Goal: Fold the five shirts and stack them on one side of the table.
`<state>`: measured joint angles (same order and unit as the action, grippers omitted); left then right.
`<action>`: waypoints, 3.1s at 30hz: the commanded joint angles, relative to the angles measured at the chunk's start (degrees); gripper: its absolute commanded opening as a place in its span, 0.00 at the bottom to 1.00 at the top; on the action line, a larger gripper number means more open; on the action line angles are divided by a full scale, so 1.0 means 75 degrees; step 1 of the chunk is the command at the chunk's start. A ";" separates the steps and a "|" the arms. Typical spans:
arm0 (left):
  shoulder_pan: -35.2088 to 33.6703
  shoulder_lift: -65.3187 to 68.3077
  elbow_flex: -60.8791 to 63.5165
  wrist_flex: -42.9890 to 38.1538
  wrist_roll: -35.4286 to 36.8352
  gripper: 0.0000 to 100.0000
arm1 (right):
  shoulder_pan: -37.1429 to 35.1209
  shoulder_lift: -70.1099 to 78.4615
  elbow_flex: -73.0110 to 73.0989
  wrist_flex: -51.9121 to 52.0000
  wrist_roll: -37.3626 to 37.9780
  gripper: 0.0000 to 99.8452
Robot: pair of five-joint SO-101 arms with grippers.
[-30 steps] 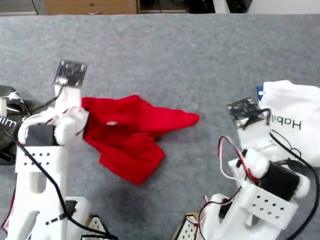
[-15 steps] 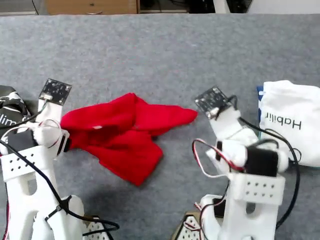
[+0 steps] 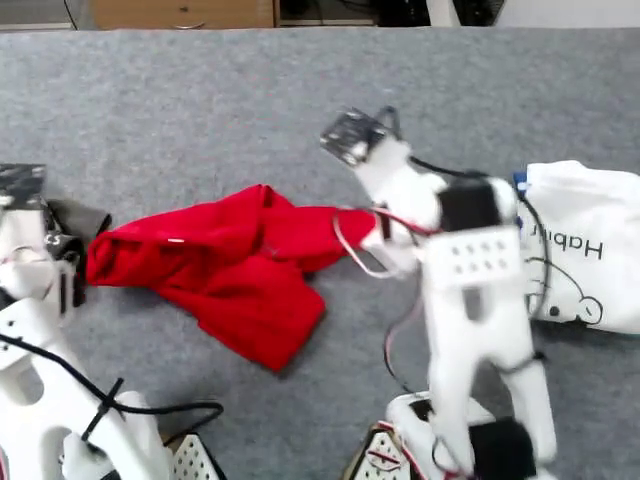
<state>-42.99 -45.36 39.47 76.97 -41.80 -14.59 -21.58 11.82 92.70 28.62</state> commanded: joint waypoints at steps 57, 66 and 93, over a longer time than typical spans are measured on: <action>-0.2696 -0.0170 0.1383 -0.1664 0.0527 0.21 | -0.3569 1.1423 -1.1552 0.1196 -0.0047 0.16; -0.2684 -0.0170 0.1348 -0.1664 0.0527 0.21 | -0.2772 1.0884 -1.1681 0.1278 -0.0035 0.00; 0.0035 -0.0182 -0.0727 0.0152 0.2239 0.21 | -0.1225 0.4589 -1.1681 -0.1899 0.2872 0.00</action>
<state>-44.92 -45.45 38.42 75.47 -27.30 -23.30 18.77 -73.45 88.92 47.08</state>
